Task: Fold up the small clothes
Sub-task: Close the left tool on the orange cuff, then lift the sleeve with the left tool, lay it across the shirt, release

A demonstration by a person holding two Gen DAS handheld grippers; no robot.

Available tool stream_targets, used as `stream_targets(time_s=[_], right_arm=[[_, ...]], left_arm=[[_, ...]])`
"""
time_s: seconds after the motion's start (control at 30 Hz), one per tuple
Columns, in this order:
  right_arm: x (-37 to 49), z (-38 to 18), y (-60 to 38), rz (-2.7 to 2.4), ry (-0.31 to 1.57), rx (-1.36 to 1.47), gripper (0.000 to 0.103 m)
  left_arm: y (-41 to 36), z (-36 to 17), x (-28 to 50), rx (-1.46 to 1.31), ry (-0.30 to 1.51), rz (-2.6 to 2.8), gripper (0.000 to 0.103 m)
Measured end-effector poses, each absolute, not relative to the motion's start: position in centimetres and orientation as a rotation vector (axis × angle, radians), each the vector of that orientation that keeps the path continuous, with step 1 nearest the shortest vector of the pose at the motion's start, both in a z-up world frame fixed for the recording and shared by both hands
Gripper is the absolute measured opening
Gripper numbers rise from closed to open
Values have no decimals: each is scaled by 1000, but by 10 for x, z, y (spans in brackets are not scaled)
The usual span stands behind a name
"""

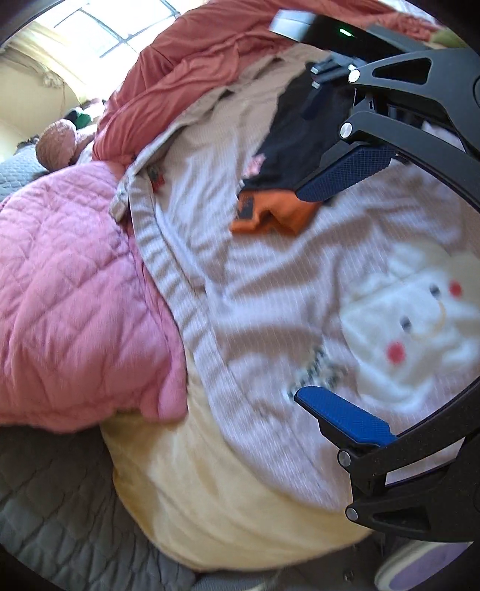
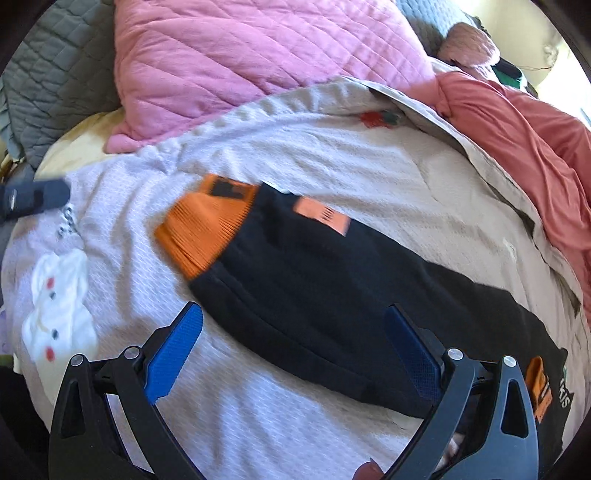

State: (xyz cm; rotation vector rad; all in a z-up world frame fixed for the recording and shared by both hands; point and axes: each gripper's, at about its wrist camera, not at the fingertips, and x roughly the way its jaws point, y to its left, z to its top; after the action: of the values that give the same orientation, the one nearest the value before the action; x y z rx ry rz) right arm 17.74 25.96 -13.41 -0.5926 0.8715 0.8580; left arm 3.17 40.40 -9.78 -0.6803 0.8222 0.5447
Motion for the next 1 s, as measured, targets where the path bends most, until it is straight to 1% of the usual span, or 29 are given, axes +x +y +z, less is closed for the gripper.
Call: stream_targets(time_s=[0.1, 0.13, 0.2, 0.27, 0.43, 0.47, 0.5, 0.53, 0.57, 0.7, 0.83, 1.0], right_arm=[[186, -138, 245, 826, 888, -601, 98], [188, -138, 240, 815, 894, -597, 98], [189, -134, 228, 811, 894, -580, 98], [189, -124, 208, 804, 878, -552, 98], [189, -105, 159, 773, 884, -465, 98], [189, -102, 149, 762, 886, -453, 98], [189, -99, 135, 742, 887, -436, 98], [189, -97, 125, 731, 890, -423, 98], [189, -95, 114, 721, 892, -409, 98], [190, -87, 64, 670, 903, -333, 98], [196, -83, 14, 603, 934, -242, 98], [199, -80, -59, 498, 947, -164, 98]], left_arm=[[401, -99, 52, -713, 803, 493, 93], [399, -100, 59, -728, 795, 468, 90], [396, -103, 71, -755, 787, 430, 68], [392, -109, 86, -770, 798, 393, 57], [383, -130, 120, -783, 855, 361, 48], [381, -133, 124, -766, 865, 368, 41], [380, -136, 127, -751, 872, 377, 20], [380, -141, 131, -743, 886, 390, 7], [380, -144, 132, -745, 892, 394, 4], [372, -136, 129, -712, 858, 385, 4], [351, -102, 128, -707, 789, 313, 4], [296, -53, 146, -655, 741, 179, 4]])
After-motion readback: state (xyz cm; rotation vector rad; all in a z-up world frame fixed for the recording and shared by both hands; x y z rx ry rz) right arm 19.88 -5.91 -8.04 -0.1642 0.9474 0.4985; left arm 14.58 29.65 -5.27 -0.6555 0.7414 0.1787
